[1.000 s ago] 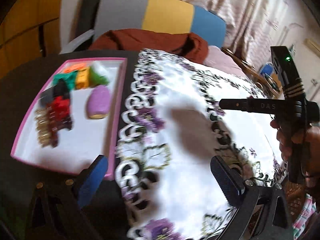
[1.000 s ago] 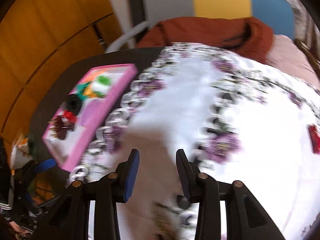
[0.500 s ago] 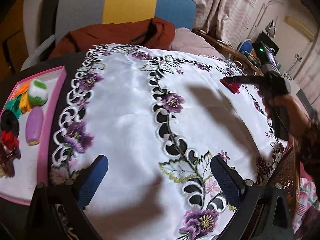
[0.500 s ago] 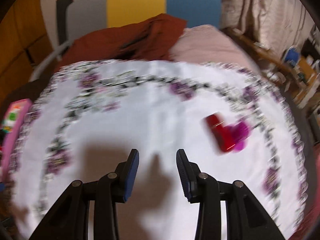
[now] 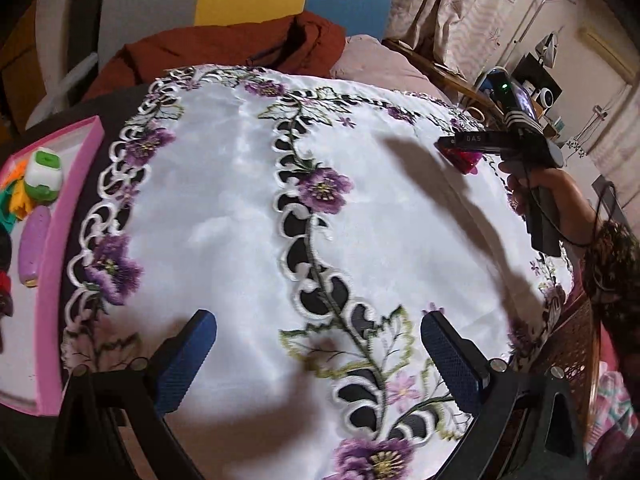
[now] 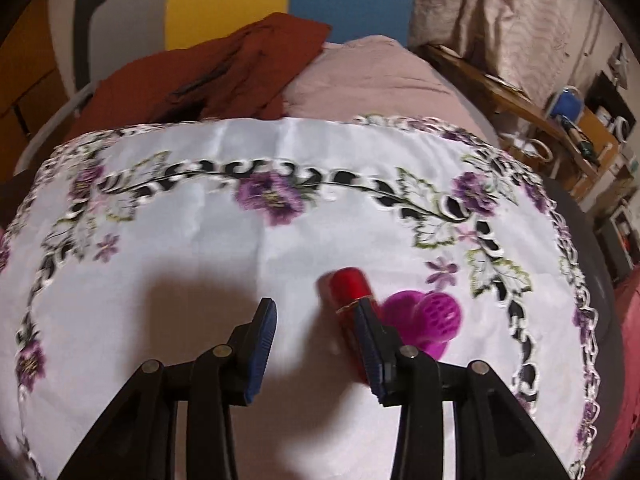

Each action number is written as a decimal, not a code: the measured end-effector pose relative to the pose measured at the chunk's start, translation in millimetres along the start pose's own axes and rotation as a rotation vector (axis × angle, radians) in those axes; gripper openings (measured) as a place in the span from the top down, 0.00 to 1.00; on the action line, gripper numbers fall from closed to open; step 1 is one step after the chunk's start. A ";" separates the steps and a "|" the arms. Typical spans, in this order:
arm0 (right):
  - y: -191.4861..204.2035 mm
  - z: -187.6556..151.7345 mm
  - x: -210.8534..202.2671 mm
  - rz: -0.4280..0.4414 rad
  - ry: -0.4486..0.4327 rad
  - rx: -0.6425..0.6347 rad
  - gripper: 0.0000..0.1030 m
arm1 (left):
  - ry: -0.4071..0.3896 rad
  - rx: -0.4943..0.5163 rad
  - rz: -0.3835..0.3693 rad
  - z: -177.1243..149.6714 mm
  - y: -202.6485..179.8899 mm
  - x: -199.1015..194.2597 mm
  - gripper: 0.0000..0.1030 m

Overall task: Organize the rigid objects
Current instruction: 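Grasp the magenta perforated ball on the tablecloth with the right tool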

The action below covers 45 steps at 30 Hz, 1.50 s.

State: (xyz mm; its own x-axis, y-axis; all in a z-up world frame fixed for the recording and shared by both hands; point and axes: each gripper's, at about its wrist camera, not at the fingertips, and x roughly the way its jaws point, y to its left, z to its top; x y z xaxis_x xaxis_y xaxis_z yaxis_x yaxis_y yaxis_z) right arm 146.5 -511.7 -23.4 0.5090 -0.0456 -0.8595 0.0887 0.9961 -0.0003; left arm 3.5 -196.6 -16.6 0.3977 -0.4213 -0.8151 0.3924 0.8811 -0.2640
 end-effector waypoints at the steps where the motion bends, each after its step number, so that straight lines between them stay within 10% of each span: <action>1: -0.7 -2.5 -7.7 0.055 -0.008 0.027 0.61 | -0.002 0.009 0.001 1.0 -3.5 0.8 0.00; 5: -20.5 -6.0 -38.6 0.111 -0.113 0.136 0.61 | -0.005 0.021 -0.009 5.1 -13.2 4.1 0.00; 9: -59.6 -3.6 -48.0 -0.064 -0.202 0.243 0.56 | -0.004 0.024 -0.012 9.2 -20.1 8.0 0.00; 18: -82.3 -6.8 15.3 -0.078 -0.025 0.263 0.56 | 0.006 0.034 -0.017 18.5 -33.5 22.6 0.00; 33: -6.1 -13.4 12.7 0.201 0.051 0.018 0.69 | -0.043 0.027 0.044 58.2 -59.4 44.3 0.00; 45: -28.4 -6.1 -2.1 0.204 -0.001 0.136 0.69 | 0.024 -0.126 0.061 115.5 -79.0 120.9 0.00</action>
State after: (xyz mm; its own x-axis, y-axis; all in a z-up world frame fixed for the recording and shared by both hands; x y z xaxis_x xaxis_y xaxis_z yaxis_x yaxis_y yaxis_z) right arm 137.7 -539.4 -24.7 0.5293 0.1552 -0.8341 0.0986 0.9652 0.2422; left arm 116.5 -341.9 -34.7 0.3969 -0.3624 -0.8433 0.2603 0.9255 -0.2753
